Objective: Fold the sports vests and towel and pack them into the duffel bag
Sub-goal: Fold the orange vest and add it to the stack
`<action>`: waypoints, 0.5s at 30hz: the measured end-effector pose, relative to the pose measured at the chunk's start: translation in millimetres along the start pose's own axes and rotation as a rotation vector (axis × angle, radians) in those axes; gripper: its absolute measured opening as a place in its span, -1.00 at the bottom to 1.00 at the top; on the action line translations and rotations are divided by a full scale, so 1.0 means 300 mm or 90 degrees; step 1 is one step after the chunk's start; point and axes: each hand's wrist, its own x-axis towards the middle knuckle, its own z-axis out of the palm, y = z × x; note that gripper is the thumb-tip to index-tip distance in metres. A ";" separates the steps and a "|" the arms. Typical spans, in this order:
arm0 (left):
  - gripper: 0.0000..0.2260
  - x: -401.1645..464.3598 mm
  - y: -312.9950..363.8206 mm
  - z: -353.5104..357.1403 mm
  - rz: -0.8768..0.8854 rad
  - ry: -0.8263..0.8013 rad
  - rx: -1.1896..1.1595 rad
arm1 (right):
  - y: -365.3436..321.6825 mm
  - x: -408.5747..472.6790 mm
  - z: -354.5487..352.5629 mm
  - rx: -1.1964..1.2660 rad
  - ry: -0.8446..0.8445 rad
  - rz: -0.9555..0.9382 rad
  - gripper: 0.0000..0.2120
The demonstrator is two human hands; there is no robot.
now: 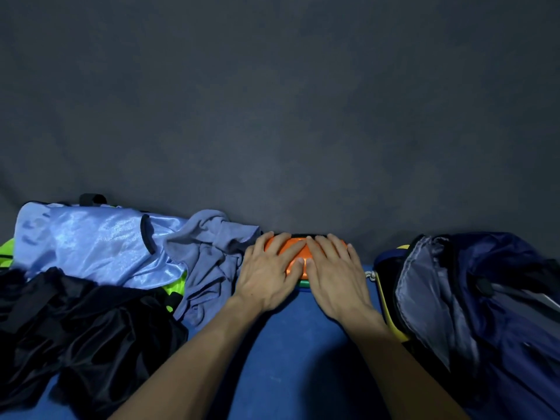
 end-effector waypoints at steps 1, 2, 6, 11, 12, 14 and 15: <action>-0.48 -0.002 0.001 -0.002 -0.014 -0.001 0.003 | 0.007 0.002 0.004 0.012 -0.007 0.013 -0.38; -0.47 -0.004 0.002 -0.004 -0.025 0.003 0.003 | 0.012 0.003 0.006 0.031 -0.007 0.029 -0.37; -0.49 0.004 -0.008 0.003 -0.042 0.021 -0.054 | 0.027 0.004 0.017 0.137 0.014 0.091 -0.37; -0.63 0.015 -0.042 0.030 -0.114 -0.003 -0.354 | 0.034 -0.003 0.027 0.181 0.018 0.103 -0.30; -0.63 0.017 -0.057 0.032 -0.124 -0.006 -0.414 | 0.035 -0.006 0.027 0.181 0.016 0.103 -0.29; -0.69 0.021 -0.080 0.013 -0.158 -0.016 -0.534 | 0.033 -0.008 0.024 0.164 0.012 0.098 -0.27; -0.72 0.024 -0.088 -0.008 -0.195 -0.017 -0.593 | 0.032 -0.007 0.022 0.146 0.009 0.093 -0.28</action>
